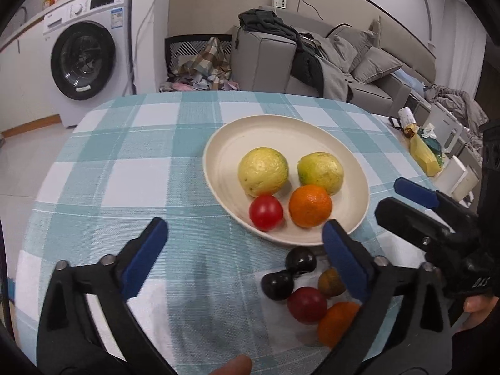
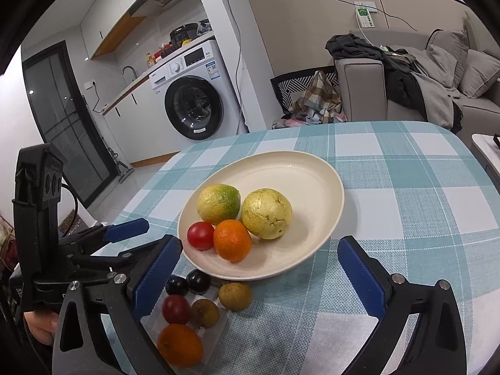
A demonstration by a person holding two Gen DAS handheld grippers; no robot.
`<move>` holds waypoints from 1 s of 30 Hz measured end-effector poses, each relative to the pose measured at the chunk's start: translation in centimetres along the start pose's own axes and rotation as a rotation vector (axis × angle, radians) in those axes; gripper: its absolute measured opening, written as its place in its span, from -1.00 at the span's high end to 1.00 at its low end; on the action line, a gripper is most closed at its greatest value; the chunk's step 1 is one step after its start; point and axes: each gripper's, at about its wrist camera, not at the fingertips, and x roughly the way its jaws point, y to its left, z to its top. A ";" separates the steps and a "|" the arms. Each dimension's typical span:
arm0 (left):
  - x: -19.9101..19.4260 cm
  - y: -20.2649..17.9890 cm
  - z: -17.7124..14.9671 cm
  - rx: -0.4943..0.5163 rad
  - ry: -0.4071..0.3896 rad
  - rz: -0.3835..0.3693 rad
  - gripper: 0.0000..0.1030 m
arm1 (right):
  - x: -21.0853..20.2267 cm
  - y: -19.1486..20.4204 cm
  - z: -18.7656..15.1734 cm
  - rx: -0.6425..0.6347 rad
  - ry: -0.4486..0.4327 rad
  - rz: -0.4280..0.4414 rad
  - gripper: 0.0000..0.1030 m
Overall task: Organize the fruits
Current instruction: 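Open both grippers to release the tomato and orange on the plate, then move the left gripper to the dark plums while the right reaches the brown kiwi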
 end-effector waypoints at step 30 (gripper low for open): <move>-1.7 0.3 -2.3 0.042 -0.014 -0.014 -0.97 | 0.2 0.6 -2.0 -0.116 0.167 0.006 -1.00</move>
